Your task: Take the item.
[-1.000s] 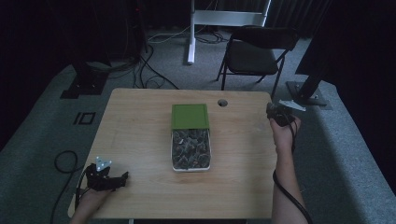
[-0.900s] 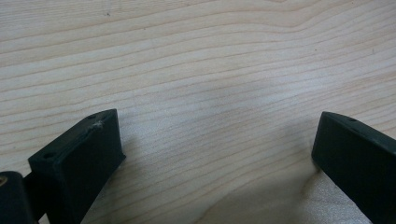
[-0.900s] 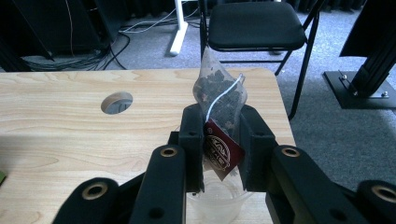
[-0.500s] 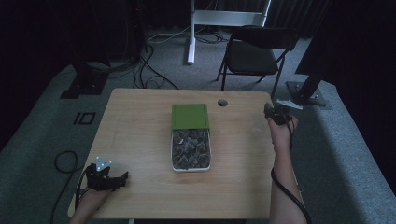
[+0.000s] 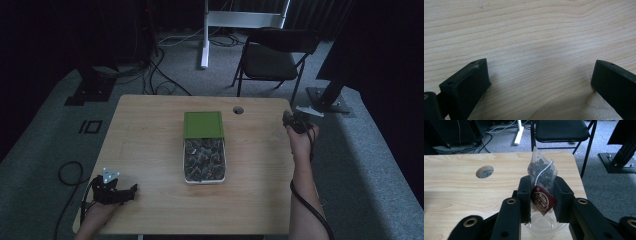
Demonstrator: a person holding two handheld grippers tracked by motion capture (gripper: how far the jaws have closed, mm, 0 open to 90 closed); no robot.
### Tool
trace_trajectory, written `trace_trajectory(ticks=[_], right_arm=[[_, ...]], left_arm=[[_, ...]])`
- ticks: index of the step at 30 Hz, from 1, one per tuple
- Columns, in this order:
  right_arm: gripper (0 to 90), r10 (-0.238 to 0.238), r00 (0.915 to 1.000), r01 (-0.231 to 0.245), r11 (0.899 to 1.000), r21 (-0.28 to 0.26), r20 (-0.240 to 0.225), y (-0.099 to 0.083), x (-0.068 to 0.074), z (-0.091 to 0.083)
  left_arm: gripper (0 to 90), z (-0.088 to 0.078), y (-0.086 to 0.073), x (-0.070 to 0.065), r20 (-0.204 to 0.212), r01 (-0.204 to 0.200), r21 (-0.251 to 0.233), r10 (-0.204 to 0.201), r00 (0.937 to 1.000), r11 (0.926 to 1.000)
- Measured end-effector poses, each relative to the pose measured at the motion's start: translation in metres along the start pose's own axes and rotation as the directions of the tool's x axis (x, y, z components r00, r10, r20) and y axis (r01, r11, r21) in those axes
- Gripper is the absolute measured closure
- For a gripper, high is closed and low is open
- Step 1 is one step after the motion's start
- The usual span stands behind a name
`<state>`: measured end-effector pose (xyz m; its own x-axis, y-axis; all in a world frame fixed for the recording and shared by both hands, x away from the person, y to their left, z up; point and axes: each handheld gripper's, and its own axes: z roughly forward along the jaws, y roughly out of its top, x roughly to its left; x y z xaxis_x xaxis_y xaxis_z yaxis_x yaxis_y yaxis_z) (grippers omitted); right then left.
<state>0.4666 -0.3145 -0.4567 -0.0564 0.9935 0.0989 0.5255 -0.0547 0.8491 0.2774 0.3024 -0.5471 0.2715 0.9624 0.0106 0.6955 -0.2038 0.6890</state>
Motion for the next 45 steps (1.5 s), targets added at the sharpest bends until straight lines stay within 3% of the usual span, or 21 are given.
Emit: trace_trajectory(ticks=[3,17,28,45], right_arm=[[64.6,0.008,1.0000,-0.008,1.000,0.006,-0.004,0.000,-0.001,0.001],[56.2,-0.003,0.9997,0.003,1.000,-0.021,-0.026,0.002,0.001,-0.002],[53.0,-0.026,0.9988,0.025,0.999,-0.036,-0.042,0.001,0.002,-0.019],[51.1,-0.039,0.9948,0.031,0.996,-0.078,-0.094,-0.019,0.002,-0.048]], left_arm=[[2.2,0.000,0.000,0.000,0.000,0.000,0.000,0.000,1.0000,1.0000],[2.2,0.000,0.000,0.000,0.000,0.000,0.000,0.000,1.0000,1.0000],[2.2,0.000,0.000,0.000,0.000,-0.001,0.000,0.001,1.0000,1.0000],[2.3,0.000,0.000,0.000,0.000,0.000,0.000,0.000,1.0000,1.0000]])
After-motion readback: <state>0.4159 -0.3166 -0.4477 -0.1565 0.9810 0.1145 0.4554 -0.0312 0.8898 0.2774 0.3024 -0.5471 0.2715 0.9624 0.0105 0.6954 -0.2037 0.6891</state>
